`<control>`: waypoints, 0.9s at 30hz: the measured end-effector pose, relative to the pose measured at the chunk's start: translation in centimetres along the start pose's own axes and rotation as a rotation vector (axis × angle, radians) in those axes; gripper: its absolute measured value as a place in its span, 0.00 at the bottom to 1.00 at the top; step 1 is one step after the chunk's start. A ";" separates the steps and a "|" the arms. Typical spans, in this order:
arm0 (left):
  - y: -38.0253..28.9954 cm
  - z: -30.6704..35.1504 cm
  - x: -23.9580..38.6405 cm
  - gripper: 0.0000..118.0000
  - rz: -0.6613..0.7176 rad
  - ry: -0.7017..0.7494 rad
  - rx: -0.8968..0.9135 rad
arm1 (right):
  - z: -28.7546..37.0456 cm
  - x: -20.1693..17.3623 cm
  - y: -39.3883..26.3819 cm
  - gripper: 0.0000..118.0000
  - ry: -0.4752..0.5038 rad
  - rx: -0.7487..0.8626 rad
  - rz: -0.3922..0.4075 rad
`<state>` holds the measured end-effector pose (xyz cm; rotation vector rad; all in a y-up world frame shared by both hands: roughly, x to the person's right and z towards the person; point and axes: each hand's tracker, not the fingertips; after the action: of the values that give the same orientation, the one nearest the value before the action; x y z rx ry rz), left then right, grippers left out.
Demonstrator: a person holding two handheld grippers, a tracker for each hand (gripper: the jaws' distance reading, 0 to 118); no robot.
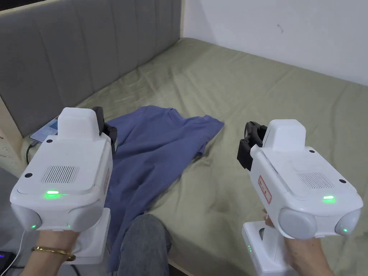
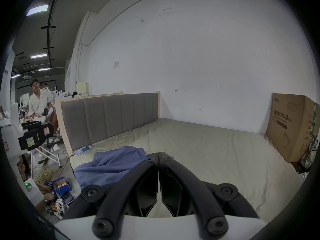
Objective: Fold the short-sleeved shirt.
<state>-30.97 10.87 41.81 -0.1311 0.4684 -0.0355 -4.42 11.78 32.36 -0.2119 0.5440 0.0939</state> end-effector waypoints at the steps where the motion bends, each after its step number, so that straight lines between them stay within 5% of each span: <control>1: -0.1 -0.1 -0.1 0.00 0.002 0.002 -0.002 | -0.1 -0.1 0.0 0.00 0.003 -0.002 0.001; 4: -0.4 -0.3 -0.1 0.02 0.008 0.008 -0.011 | -0.2 -0.2 -0.1 0.00 0.010 -0.008 0.005; 6: -0.5 -0.9 0.0 0.19 0.020 -0.010 -0.034 | -0.2 -0.2 -0.1 0.00 0.010 -0.010 0.009; 7: -0.5 -1.3 -0.1 0.36 0.026 -0.026 -0.047 | -0.2 -0.2 -0.1 0.00 0.009 -0.011 0.009; 9: -0.5 -2.7 0.0 0.88 0.023 -0.048 -0.091 | -0.3 -0.1 -0.1 0.00 0.008 -0.014 0.013; 10: -0.3 -3.8 0.1 1.00 0.015 -0.064 -0.131 | -0.4 -0.1 -0.1 0.00 0.007 -0.014 0.014; 16: 1.4 -10.9 1.7 1.00 -0.019 -0.203 -0.245 | -1.2 0.8 -0.2 0.00 -0.006 -0.033 0.014; 27: -5.7 -33.3 11.1 1.00 -0.116 -0.343 -0.886 | -5.5 4.4 -1.9 0.00 -0.064 -0.125 0.015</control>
<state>-36.20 0.56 8.15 -1.0183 0.1037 0.0830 -3.15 8.88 25.83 -0.3260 0.4763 0.1486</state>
